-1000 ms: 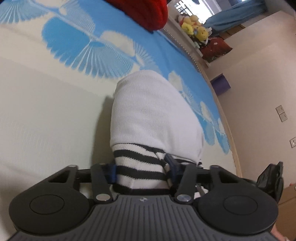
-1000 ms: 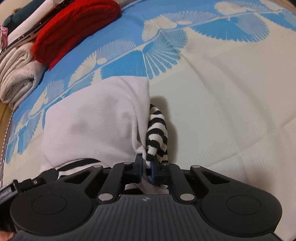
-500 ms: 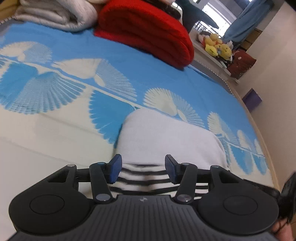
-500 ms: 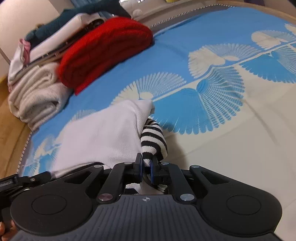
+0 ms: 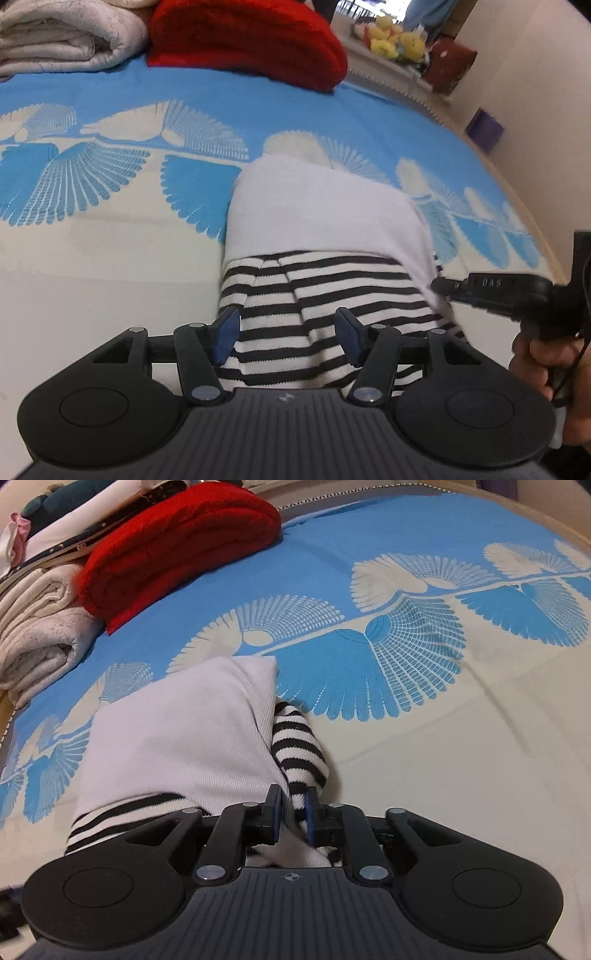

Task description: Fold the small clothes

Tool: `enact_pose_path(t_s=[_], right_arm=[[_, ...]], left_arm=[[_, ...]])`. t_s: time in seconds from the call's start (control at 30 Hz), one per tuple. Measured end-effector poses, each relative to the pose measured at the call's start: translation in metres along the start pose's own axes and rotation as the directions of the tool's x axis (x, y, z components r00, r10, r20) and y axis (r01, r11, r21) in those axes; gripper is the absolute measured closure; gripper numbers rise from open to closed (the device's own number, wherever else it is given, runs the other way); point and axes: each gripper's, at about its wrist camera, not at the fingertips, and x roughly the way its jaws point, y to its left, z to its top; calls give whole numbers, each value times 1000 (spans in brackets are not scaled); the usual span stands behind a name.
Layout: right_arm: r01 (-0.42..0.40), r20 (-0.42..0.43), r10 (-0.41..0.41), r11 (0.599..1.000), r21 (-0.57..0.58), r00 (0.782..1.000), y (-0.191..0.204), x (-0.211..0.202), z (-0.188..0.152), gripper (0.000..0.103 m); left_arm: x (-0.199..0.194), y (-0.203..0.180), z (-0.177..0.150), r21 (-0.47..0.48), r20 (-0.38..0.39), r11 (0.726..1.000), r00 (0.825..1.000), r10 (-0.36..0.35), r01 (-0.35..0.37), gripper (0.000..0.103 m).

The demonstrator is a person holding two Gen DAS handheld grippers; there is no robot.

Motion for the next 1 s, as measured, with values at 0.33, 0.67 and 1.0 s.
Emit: enact_pose_path(t_s=[0.33,0.67,1.0], right_arm=[[69,-106,-76,995,-74,991,-12,-9,-23,85],[112,141,-90,982,-154,986,-2,-92,-25,77],[64,378,68,943,-325,923,12,-221,-84,19]], left_arm=[[3,-9,-16,78,-70,987,987,148,-142,36],[-105,-63,-26,99,236,951,936,263,-292,15],[-177,-107,-95,173,309,952,932,191,-253,1]])
